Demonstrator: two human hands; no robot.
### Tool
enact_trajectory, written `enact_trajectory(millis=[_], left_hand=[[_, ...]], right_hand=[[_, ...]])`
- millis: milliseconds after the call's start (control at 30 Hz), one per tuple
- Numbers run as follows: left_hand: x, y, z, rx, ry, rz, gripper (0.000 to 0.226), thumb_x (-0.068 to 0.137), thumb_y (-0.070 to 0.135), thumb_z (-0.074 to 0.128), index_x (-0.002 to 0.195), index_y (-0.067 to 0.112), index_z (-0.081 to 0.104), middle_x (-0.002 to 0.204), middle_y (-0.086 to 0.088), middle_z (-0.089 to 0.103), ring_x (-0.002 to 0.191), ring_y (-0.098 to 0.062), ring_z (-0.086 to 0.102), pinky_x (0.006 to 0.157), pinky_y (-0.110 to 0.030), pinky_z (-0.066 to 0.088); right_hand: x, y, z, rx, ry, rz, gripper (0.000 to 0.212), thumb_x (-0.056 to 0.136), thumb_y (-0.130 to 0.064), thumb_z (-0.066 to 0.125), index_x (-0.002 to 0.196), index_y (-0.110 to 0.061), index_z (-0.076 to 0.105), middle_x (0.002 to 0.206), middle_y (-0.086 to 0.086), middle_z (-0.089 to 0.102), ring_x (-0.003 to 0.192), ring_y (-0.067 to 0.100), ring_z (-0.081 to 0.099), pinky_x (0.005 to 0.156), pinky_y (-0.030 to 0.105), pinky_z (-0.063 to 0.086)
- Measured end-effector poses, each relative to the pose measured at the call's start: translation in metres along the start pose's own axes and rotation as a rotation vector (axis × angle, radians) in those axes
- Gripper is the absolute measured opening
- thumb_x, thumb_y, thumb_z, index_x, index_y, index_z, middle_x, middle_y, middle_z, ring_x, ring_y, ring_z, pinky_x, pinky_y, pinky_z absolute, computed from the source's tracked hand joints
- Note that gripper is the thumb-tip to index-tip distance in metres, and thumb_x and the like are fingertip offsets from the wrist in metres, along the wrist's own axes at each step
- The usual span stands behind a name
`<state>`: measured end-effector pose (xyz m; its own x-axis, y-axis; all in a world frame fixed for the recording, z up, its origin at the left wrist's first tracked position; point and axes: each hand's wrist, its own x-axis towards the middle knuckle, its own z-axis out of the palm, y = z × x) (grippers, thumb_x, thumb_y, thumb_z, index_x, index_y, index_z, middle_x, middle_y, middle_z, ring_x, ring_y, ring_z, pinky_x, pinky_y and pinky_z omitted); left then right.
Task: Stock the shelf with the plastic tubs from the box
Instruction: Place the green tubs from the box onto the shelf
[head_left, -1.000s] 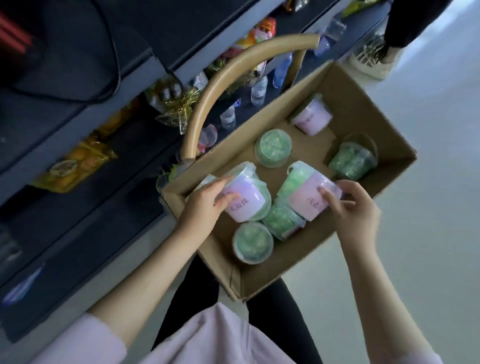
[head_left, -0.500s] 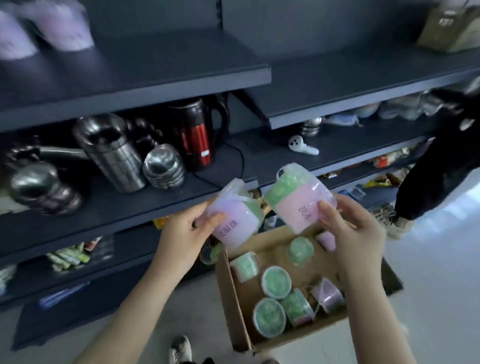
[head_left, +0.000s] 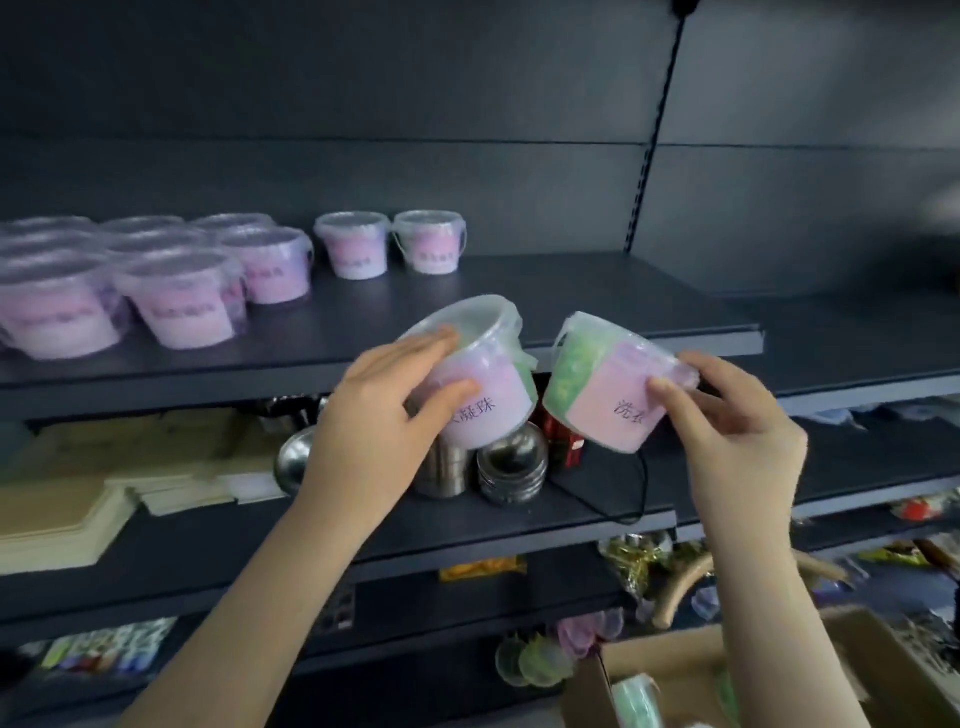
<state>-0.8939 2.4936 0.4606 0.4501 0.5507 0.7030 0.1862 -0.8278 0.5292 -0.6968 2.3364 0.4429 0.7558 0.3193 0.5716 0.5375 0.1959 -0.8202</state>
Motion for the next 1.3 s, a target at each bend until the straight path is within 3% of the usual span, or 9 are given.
enact_trajectory(millis=[200, 367, 567, 767, 833, 933, 1067, 1200, 1300], left_hand=[[0.048, -0.022, -0.017, 0.193, -0.024, 0.060, 0.047, 0.086, 0.043, 0.061, 0.129, 0.024, 0.060, 0.133, 0.011, 0.058, 0.125, -0.013, 0.049, 0.100, -0.032, 0.042], [0.086, -0.052, 0.015, 0.354, -0.099, 0.116, 0.044, 0.087, 0.040, 0.064, 0.127, 0.022, 0.062, 0.132, 0.008, 0.060, 0.127, -0.017, 0.049, 0.091, -0.041, 0.051], [0.134, -0.087, 0.071, 0.483, -0.097, 0.249, 0.039, 0.078, 0.040, 0.072, 0.112, 0.021, 0.068, 0.118, 0.007, 0.068, 0.109, -0.023, 0.062, 0.068, -0.040, 0.057], [0.195, -0.114, 0.126, 0.614, -0.162, 0.259, 0.036, 0.084, 0.044, 0.062, 0.110, 0.020, 0.067, 0.112, 0.006, 0.069, 0.107, -0.021, 0.062, 0.060, -0.036, 0.056], [0.217, -0.126, 0.149, 0.628, -0.186, 0.263, 0.040, 0.090, 0.044, 0.046, 0.114, 0.018, 0.065, 0.116, 0.003, 0.068, 0.109, -0.022, 0.062, 0.064, -0.039, 0.057], [0.249, -0.140, 0.179, 0.605, -0.190, 0.243, 0.052, 0.092, 0.039, 0.024, 0.119, 0.017, 0.063, 0.119, 0.002, 0.068, 0.111, -0.022, 0.061, 0.065, -0.042, 0.057], [0.286, -0.152, 0.205, 0.713, -0.303, 0.207, 0.044, 0.098, 0.038, 0.030, 0.131, 0.019, 0.053, 0.130, 0.004, 0.061, 0.120, -0.024, 0.054, 0.081, -0.042, 0.052], [0.299, -0.165, 0.220, 0.839, -0.210, 0.217, 0.038, 0.090, 0.039, 0.046, 0.118, 0.020, 0.062, 0.109, 0.002, 0.070, 0.097, -0.025, 0.063, 0.064, -0.035, 0.049], [0.291, -0.188, 0.227, 0.830, -0.117, 0.304, 0.037, 0.087, 0.028, 0.054, 0.122, 0.015, 0.055, 0.130, -0.006, 0.060, 0.107, -0.028, 0.062, 0.070, -0.037, 0.050]], right_hand=[[0.035, -0.018, 0.048, -0.150, -0.004, -0.119, 0.028, 0.078, -0.024, 0.077, 0.105, -0.019, 0.072, 0.111, -0.007, 0.067, 0.089, 0.005, 0.066, 0.077, 0.010, 0.049], [0.071, 0.001, 0.085, -0.335, 0.004, -0.199, 0.025, 0.078, -0.032, 0.075, 0.102, -0.026, 0.071, 0.110, -0.012, 0.064, 0.078, 0.004, 0.057, 0.073, 0.010, 0.046], [0.112, 0.047, 0.117, -0.444, 0.018, -0.283, 0.025, 0.080, -0.024, 0.076, 0.103, -0.018, 0.073, 0.111, -0.005, 0.064, 0.079, 0.012, 0.057, 0.071, 0.030, 0.050], [0.193, 0.092, 0.135, -0.762, -0.182, -0.242, 0.026, 0.084, -0.016, 0.066, 0.108, -0.023, 0.073, 0.117, 0.005, 0.066, 0.106, 0.040, 0.052, 0.081, 0.039, 0.042], [0.226, 0.100, 0.141, -0.785, -0.269, -0.235, 0.025, 0.081, -0.012, 0.067, 0.102, -0.022, 0.075, 0.108, 0.010, 0.066, 0.103, 0.038, 0.053, 0.084, 0.042, 0.045], [0.279, 0.108, 0.152, -0.798, -0.427, -0.133, 0.022, 0.081, -0.018, 0.070, 0.102, -0.024, 0.075, 0.099, 0.004, 0.055, 0.089, 0.025, 0.055, 0.076, 0.028, 0.038], [0.341, 0.125, 0.170, -0.845, -0.603, -0.052, 0.020, 0.079, -0.031, 0.074, 0.099, -0.032, 0.072, 0.100, -0.002, 0.052, 0.096, 0.019, 0.055, 0.078, 0.023, 0.033], [0.380, 0.138, 0.182, -0.788, -0.744, -0.010, 0.019, 0.073, -0.035, 0.078, 0.090, -0.039, 0.070, 0.104, -0.009, 0.063, 0.102, 0.014, 0.057, 0.084, 0.024, 0.037], [0.386, 0.148, 0.182, -0.746, -0.737, -0.068, 0.019, 0.076, -0.037, 0.076, 0.094, -0.038, 0.070, 0.101, -0.017, 0.061, 0.100, 0.008, 0.054, 0.085, 0.024, 0.036]])
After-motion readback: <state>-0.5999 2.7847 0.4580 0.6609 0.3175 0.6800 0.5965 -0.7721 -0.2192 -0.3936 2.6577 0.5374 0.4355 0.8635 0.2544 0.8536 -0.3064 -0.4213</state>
